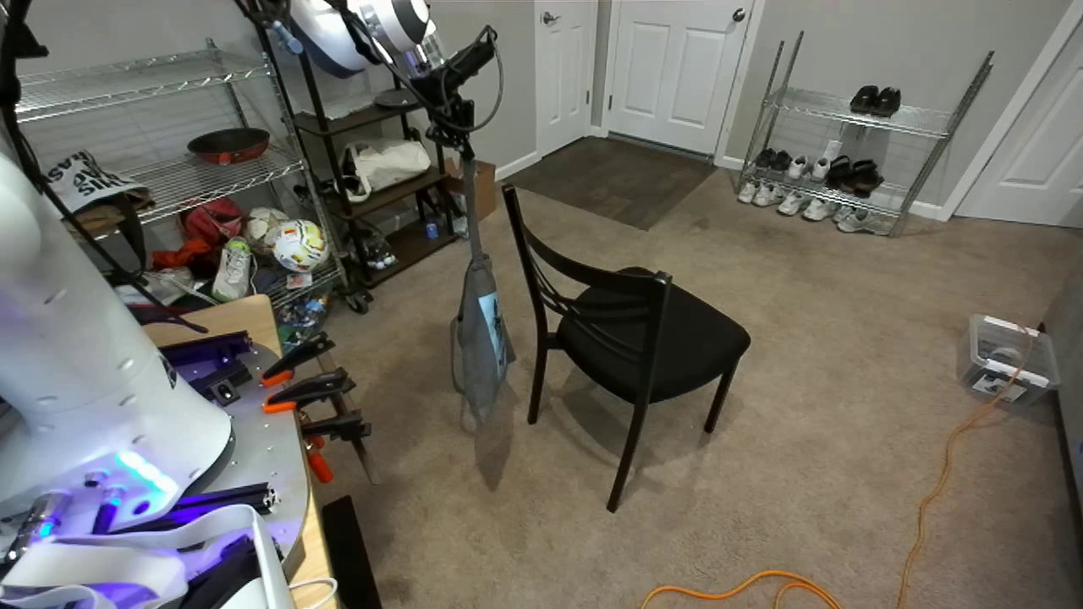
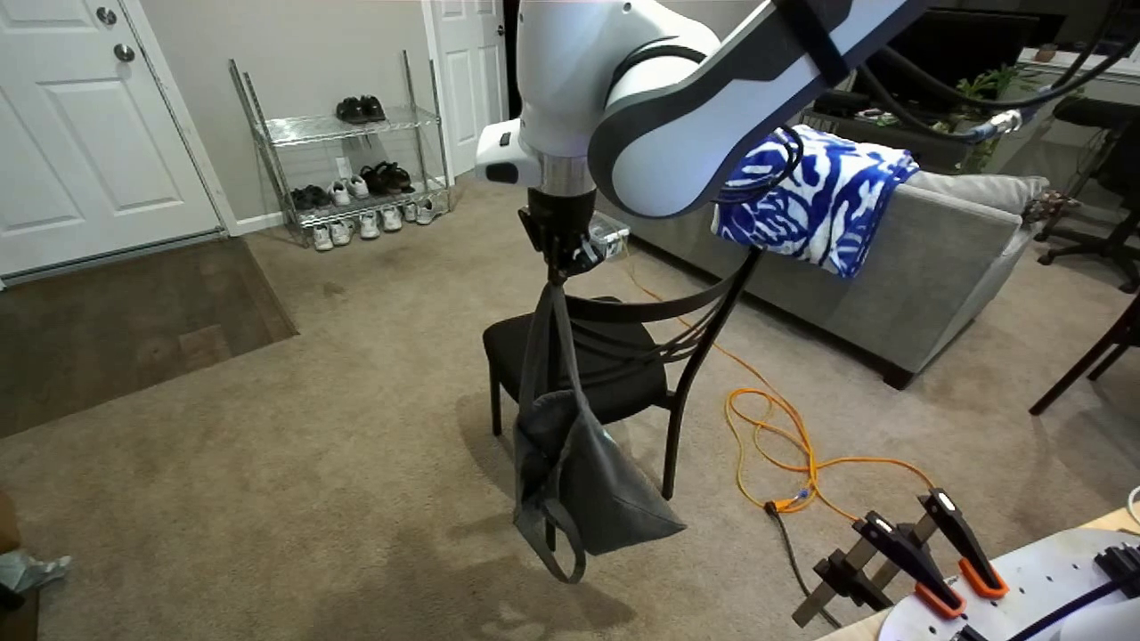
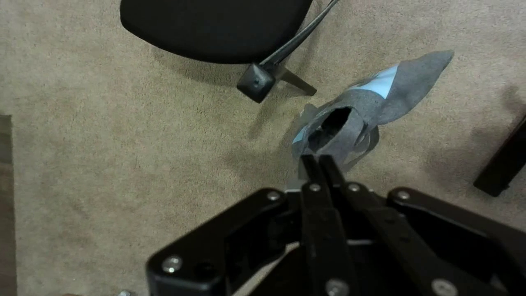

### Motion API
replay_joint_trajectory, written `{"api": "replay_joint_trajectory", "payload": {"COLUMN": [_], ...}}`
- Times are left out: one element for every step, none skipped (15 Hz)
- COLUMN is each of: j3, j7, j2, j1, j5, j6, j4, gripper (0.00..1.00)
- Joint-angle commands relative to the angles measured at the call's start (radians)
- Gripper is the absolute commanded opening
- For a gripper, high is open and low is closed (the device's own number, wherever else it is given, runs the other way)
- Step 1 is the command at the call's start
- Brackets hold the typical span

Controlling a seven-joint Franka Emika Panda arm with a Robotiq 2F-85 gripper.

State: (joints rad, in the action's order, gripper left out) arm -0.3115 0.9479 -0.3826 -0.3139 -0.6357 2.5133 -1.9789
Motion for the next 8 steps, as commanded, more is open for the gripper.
{"api": "replay_joint_trajectory", "payload": {"j3": [0.008, 0.008, 0.009, 0.009, 0.009, 0.008, 0.008, 0.008], "j7": [0.008, 0.010, 0.011, 0.011, 0.011, 0.011, 0.011, 0.011], "j2": [0.004, 0.006, 0.006, 0.007, 0.007, 0.007, 0.007, 0.007], "j1": [-0.003, 0.001, 0.003, 0.004, 0.004, 0.004, 0.004, 0.004], "j5": [0.007, 0.008, 0.008, 0.008, 0.008, 0.008, 0.008, 0.008], "j6": [0.000, 0.001, 0.001, 0.002, 0.002, 0.002, 0.002, 0.002], "j4": [-0.004, -0.007, -0.009, -0.010, -0.011, -0.011, -0.011, -0.011], "gripper": [0.04, 0.04, 0.04, 0.04, 0.04, 0.04, 0.04, 0.04]}}
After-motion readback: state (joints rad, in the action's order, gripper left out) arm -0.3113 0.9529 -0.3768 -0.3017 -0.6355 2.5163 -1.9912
